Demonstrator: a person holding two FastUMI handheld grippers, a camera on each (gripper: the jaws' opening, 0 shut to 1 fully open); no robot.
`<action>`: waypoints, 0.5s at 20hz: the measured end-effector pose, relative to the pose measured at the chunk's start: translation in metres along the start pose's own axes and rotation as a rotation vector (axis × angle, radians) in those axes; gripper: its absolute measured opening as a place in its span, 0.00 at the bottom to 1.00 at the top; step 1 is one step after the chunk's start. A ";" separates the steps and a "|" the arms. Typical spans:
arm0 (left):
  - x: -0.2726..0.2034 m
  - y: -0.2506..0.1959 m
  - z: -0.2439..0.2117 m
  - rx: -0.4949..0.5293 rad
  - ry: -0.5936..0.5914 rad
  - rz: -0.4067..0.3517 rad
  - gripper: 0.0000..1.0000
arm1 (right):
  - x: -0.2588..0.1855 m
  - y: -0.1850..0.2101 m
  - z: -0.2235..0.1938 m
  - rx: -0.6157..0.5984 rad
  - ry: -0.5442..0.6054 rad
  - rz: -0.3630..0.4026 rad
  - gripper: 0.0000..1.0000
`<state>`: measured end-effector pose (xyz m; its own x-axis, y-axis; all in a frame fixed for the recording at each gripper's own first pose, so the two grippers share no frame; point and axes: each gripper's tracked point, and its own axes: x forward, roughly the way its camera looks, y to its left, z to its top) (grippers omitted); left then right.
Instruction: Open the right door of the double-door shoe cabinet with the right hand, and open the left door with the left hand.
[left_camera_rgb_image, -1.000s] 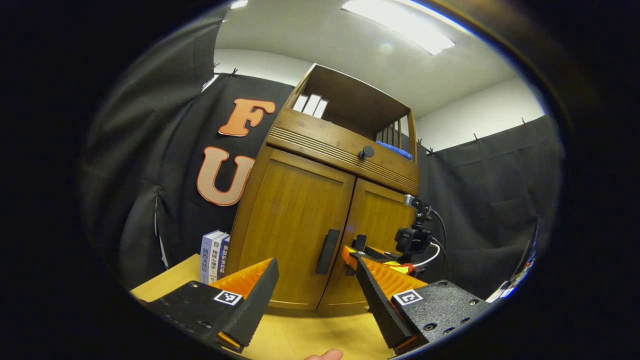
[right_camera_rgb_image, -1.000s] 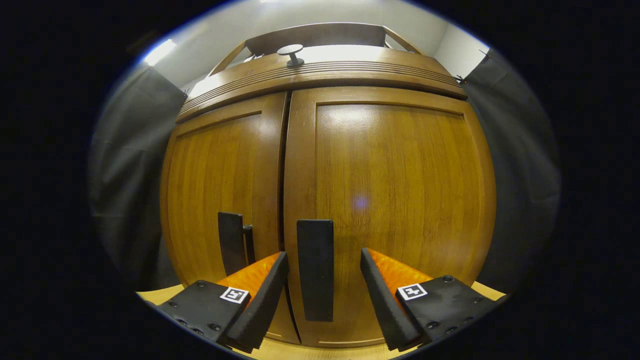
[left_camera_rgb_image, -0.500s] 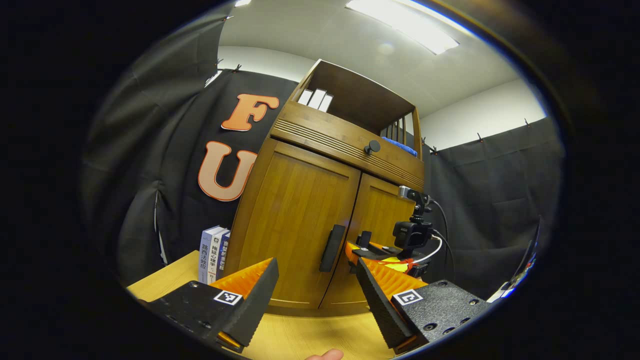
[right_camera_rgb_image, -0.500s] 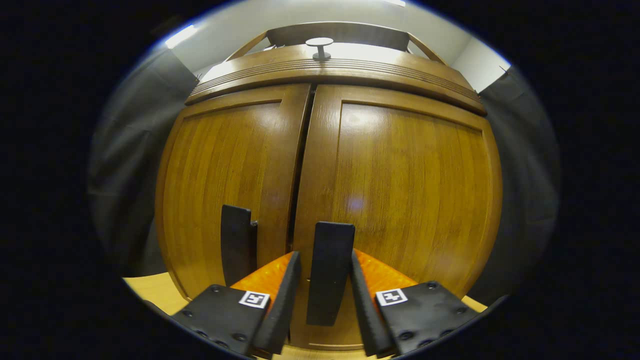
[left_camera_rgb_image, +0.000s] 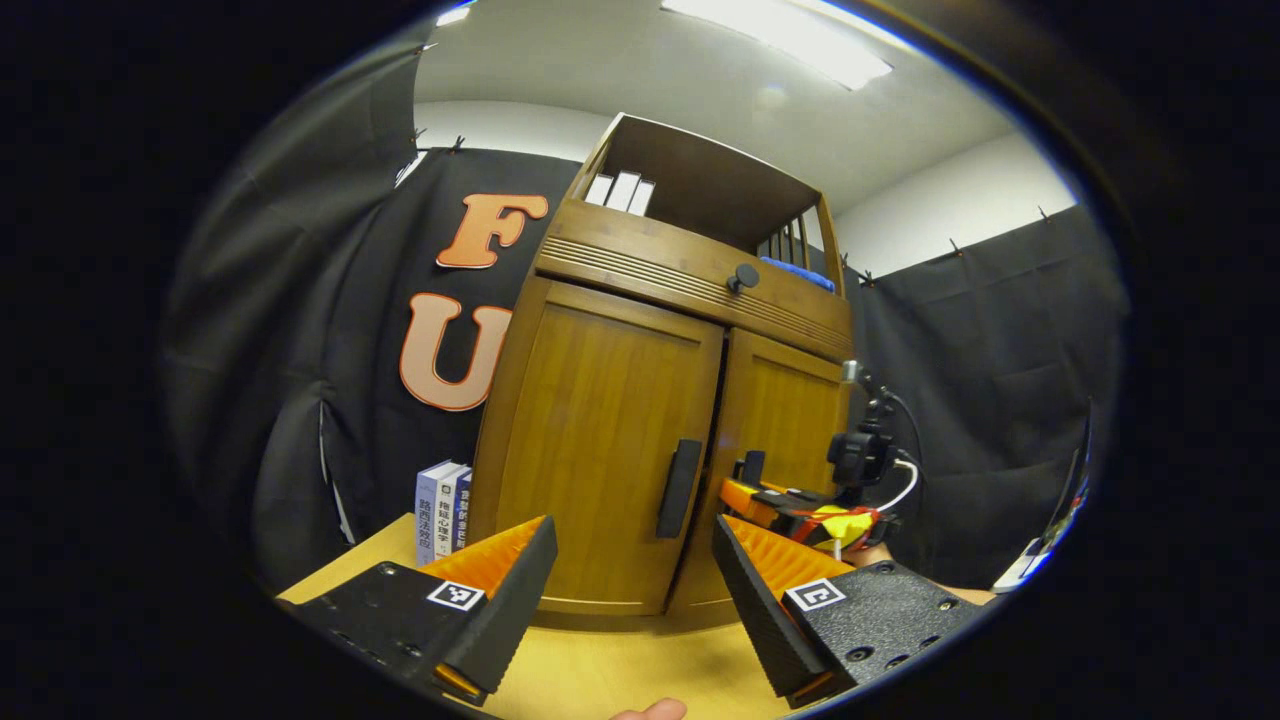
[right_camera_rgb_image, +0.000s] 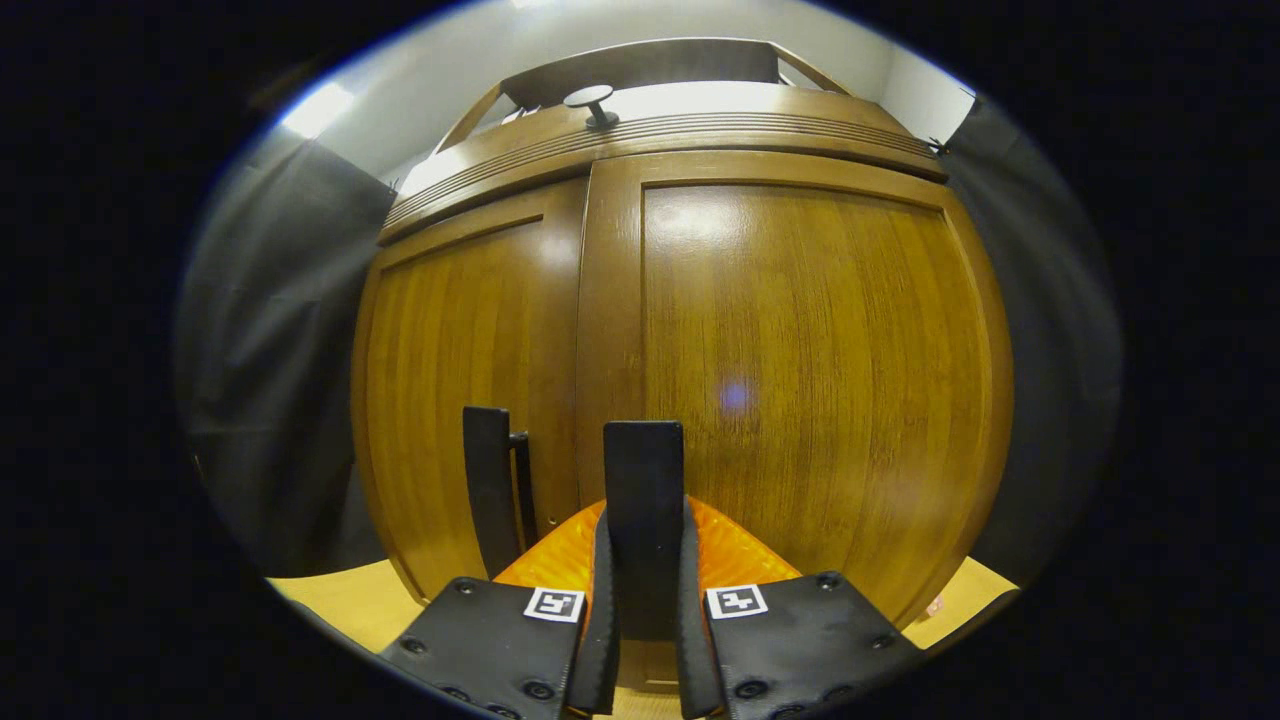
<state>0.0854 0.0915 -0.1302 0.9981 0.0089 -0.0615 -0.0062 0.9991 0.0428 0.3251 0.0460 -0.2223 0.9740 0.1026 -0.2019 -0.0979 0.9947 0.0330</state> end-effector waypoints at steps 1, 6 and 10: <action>0.002 0.000 -0.004 0.001 0.015 0.001 0.94 | -0.009 -0.001 -0.001 0.023 0.003 0.004 0.29; -0.002 -0.005 -0.004 -0.006 0.031 -0.007 0.95 | -0.034 0.000 0.005 0.019 0.029 0.026 0.27; -0.010 -0.013 0.007 -0.008 -0.001 -0.015 0.94 | -0.074 -0.010 0.010 0.006 0.026 0.037 0.27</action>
<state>0.0763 0.0780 -0.1234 0.9981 -0.0059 -0.0615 0.0080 0.9994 0.0340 0.2561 0.0278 -0.1978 0.9640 0.1400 -0.2260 -0.1328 0.9900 0.0468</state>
